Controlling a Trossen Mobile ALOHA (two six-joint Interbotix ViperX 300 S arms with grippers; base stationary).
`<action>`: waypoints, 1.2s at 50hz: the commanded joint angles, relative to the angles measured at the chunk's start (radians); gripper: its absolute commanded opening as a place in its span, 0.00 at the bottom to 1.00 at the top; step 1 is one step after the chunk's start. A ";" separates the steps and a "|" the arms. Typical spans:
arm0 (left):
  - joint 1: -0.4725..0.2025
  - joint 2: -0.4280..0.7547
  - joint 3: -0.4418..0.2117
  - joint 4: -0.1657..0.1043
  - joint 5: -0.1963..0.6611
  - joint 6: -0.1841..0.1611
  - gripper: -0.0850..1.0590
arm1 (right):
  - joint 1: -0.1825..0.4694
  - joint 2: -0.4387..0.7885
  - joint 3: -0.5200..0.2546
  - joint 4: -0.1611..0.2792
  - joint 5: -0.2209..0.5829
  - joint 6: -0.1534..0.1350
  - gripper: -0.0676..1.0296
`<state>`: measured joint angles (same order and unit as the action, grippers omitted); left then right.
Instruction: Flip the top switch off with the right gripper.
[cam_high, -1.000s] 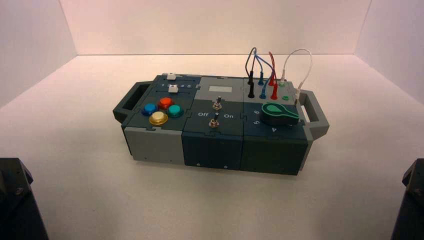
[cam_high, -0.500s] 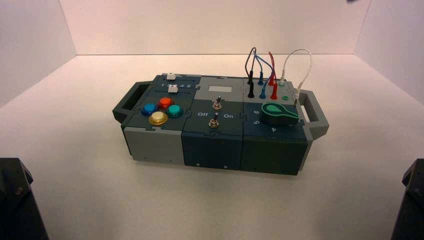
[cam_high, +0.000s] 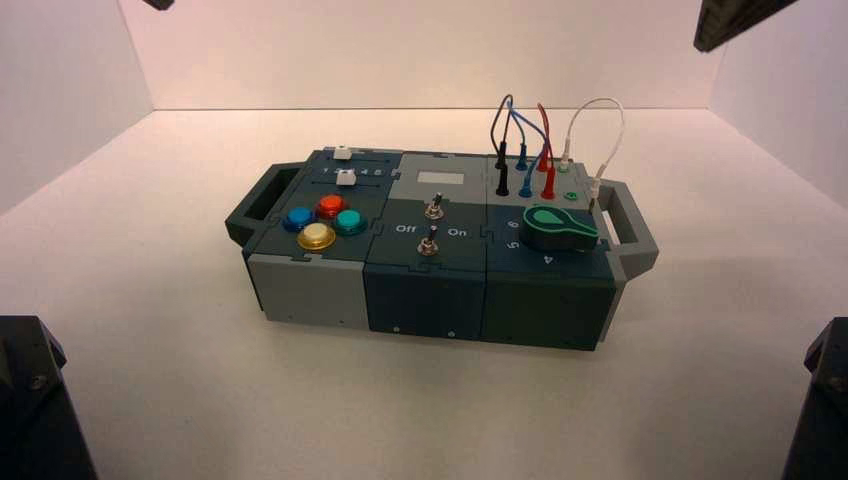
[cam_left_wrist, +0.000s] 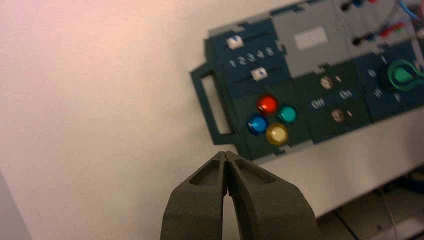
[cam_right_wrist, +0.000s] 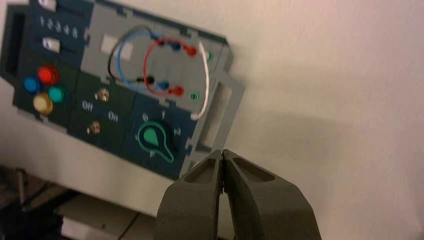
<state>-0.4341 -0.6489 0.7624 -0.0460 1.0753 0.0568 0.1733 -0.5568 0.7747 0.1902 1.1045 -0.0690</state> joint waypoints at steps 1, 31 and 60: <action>-0.014 0.023 -0.028 0.000 0.021 0.005 0.05 | 0.008 -0.005 -0.029 0.015 0.026 -0.008 0.04; -0.020 0.156 0.035 -0.002 -0.032 -0.006 0.05 | 0.124 -0.054 -0.003 0.101 0.032 0.000 0.04; -0.020 0.324 0.049 -0.021 -0.135 -0.012 0.05 | 0.275 -0.006 0.020 0.181 -0.020 0.003 0.04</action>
<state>-0.4510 -0.3359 0.8253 -0.0629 0.9572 0.0460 0.4280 -0.5768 0.8069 0.3543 1.1014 -0.0675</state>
